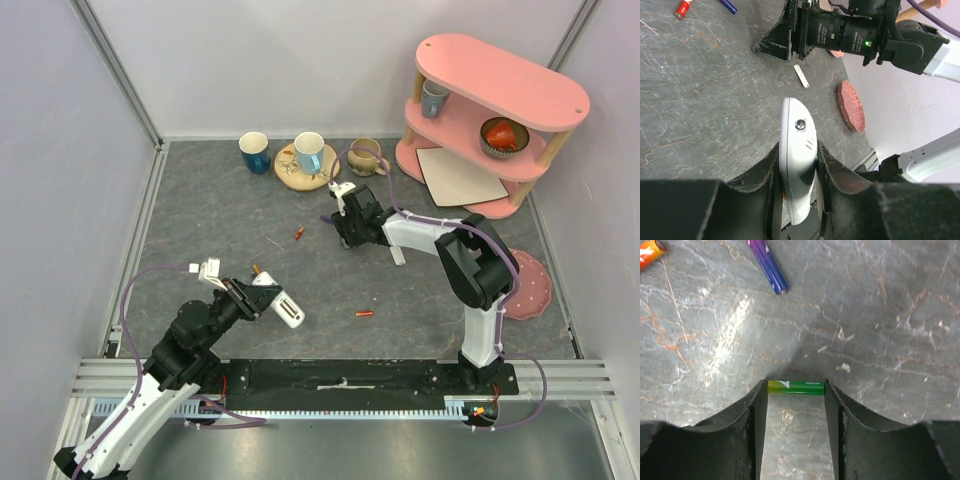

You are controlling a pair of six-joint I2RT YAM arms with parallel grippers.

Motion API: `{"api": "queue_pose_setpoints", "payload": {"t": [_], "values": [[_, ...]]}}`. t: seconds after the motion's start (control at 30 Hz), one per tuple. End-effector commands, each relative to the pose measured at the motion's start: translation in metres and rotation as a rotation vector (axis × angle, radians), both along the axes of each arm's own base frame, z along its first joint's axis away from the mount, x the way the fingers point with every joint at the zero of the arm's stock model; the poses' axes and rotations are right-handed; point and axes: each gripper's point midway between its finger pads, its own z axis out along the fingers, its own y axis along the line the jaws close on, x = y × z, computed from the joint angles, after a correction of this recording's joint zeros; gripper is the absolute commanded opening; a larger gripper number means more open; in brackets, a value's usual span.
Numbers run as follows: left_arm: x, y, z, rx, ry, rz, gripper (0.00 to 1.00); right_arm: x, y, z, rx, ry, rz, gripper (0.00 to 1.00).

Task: Load the batteries into the remote control

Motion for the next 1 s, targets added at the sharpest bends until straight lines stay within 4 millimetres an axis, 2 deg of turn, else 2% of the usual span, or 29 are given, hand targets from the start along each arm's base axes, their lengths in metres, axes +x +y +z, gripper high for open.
{"api": "queue_pose_setpoints", "payload": {"t": [0.0, 0.03, 0.07, 0.13, 0.2, 0.23, 0.3, 0.43, 0.47, 0.5, 0.57, 0.6, 0.77, 0.87, 0.97], "values": [[-0.002, 0.002, 0.027, -0.078, -0.081, 0.005, 0.02, -0.020, -0.015, 0.008, 0.023, 0.041, -0.126, 0.21], [-0.001, 0.003, 0.030, -0.077, -0.093, 0.009, 0.02, -0.014, -0.016, 0.025, 0.074, 0.014, -0.218, 0.14], [-0.001, 0.005, 0.032, -0.075, -0.099, 0.018, 0.02, -0.014, -0.017, 0.031, 0.099, 0.014, -0.253, 0.01], [0.001, 0.007, 0.038, -0.071, -0.118, 0.032, 0.02, -0.015, -0.012, 0.050, 0.184, 0.012, -0.323, 0.00], [0.003, 0.010, 0.043, -0.072, -0.135, 0.048, 0.02, -0.018, -0.005, 0.059, 0.282, 0.052, -0.414, 0.00], [0.002, 0.010, 0.047, -0.072, -0.147, 0.050, 0.02, -0.017, -0.001, 0.069, 0.335, 0.048, -0.437, 0.00], [0.004, 0.012, 0.049, -0.070, -0.153, 0.060, 0.02, -0.021, -0.001, 0.070, 0.427, 0.093, -0.568, 0.00], [0.005, 0.016, 0.054, -0.068, -0.154, 0.082, 0.02, -0.029, -0.026, 0.069, 0.576, 0.131, -0.952, 0.00], [0.005, 0.017, 0.054, -0.068, -0.154, 0.088, 0.02, -0.029, -0.035, 0.069, 0.573, 0.099, -1.029, 0.00], [0.005, 0.018, 0.056, -0.071, -0.155, 0.092, 0.02, -0.037, -0.045, 0.059, 0.563, 0.131, -1.149, 0.00], [0.006, 0.019, 0.055, -0.069, -0.151, 0.099, 0.02, -0.037, -0.053, 0.058, 0.558, 0.124, -1.261, 0.00], [0.006, 0.019, 0.055, -0.066, -0.151, 0.099, 0.02, -0.040, -0.056, 0.049, 0.562, 0.148, -1.333, 0.00], [0.006, 0.019, 0.055, -0.060, -0.146, 0.098, 0.02, -0.035, -0.050, 0.040, 0.545, 0.179, -1.433, 0.00], [0.005, 0.019, 0.055, -0.050, -0.147, 0.093, 0.02, -0.038, -0.053, 0.025, 0.446, 0.201, -1.483, 0.00], [0.004, 0.021, 0.054, -0.041, -0.144, 0.097, 0.02, -0.041, -0.052, 0.021, 0.398, 0.220, -1.487, 0.00]]}}
